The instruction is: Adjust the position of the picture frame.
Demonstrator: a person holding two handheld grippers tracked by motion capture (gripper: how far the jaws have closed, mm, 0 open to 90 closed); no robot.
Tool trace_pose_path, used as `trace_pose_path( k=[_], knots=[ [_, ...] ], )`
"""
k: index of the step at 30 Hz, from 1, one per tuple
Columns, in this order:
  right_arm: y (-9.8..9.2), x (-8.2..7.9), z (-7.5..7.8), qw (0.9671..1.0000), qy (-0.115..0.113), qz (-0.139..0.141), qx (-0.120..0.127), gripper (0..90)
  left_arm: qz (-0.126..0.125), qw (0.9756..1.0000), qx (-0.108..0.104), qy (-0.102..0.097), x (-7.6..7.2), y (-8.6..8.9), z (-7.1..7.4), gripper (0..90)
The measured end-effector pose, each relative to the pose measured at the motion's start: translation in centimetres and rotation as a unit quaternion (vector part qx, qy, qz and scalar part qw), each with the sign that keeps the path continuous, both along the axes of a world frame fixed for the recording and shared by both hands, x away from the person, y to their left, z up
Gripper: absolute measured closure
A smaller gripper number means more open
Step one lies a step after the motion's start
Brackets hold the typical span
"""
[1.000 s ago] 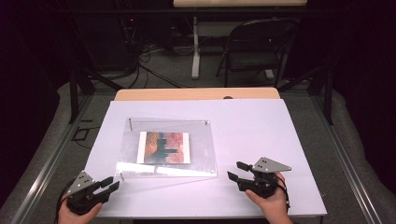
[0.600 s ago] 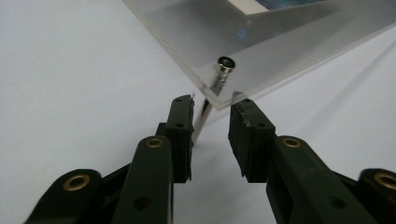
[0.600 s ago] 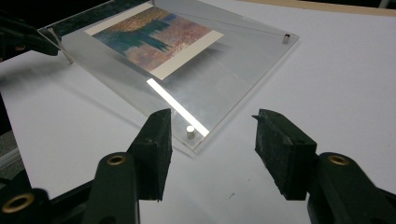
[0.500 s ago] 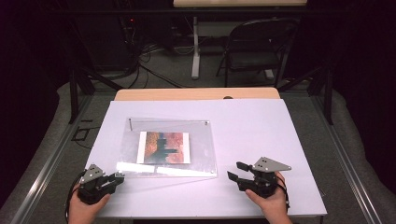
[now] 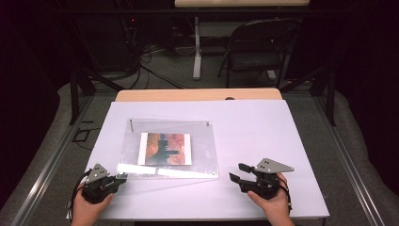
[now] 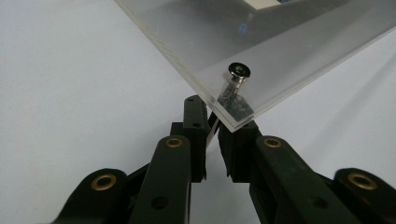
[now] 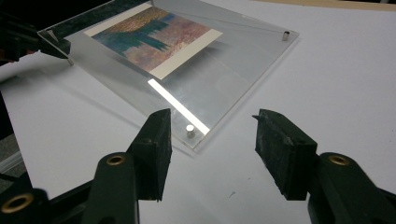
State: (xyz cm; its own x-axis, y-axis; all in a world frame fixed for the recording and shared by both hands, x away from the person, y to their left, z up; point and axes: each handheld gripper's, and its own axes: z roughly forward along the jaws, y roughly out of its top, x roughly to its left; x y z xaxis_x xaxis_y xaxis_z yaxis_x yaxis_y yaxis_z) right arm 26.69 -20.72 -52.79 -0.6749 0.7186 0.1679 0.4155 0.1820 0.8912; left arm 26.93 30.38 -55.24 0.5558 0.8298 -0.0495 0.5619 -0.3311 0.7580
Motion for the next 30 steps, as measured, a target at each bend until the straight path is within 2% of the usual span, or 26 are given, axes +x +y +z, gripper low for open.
trace_pose_path(
  k=[3, 10, 15, 20, 24, 26, 28, 30],
  knots=[
    [0.0, 0.0, 0.0, 1.0000, 0.001, 0.000, 0.001, 45.2, -0.002, 0.9999, -0.011, 0.002, 0.0, 0.1, 0.0, 81.3],
    [-0.2, 0.0, 0.0, 1.0000, 0.004, -0.004, 0.007, 45.2, -0.007, 1.0000, -0.001, -0.003, -0.1, -0.1, 0.3, 82.7],
    [-0.3, 0.1, 0.0, 0.9999, 0.006, -0.005, 0.009, 45.2, -0.033, 0.9994, 0.010, -0.007, -0.4, -1.0, 0.9, 83.7],
    [-0.3, 0.1, 0.0, 0.9999, 0.005, -0.008, 0.014, 45.2, -0.057, 0.9982, 0.002, -0.014, -0.8, -2.1, 1.6, 84.8],
    [-0.5, 0.2, 0.0, 0.9998, 0.008, -0.010, 0.016, 45.2, -0.082, 0.9966, 0.005, -0.011, -1.0, -3.5, 2.0, 85.2],
    [-0.5, 0.2, 0.0, 0.9998, 0.009, -0.012, 0.017, 45.2, -0.091, 0.9959, -0.003, -0.008, -1.0, -4.1, 2.1, 85.3],
    [-0.6, 0.2, 0.0, 0.9998, 0.007, -0.012, 0.015, 45.2, -0.097, 0.9951, -0.019, -0.002, -1.0, -4.8, 2.2, 85.2],
    [-0.6, 0.2, 0.0, 0.9998, 0.007, -0.012, 0.016, 45.2, -0.110, 0.9937, -0.020, 0.000, -0.8, -5.8, 2.3, 85.2]
  ],
)
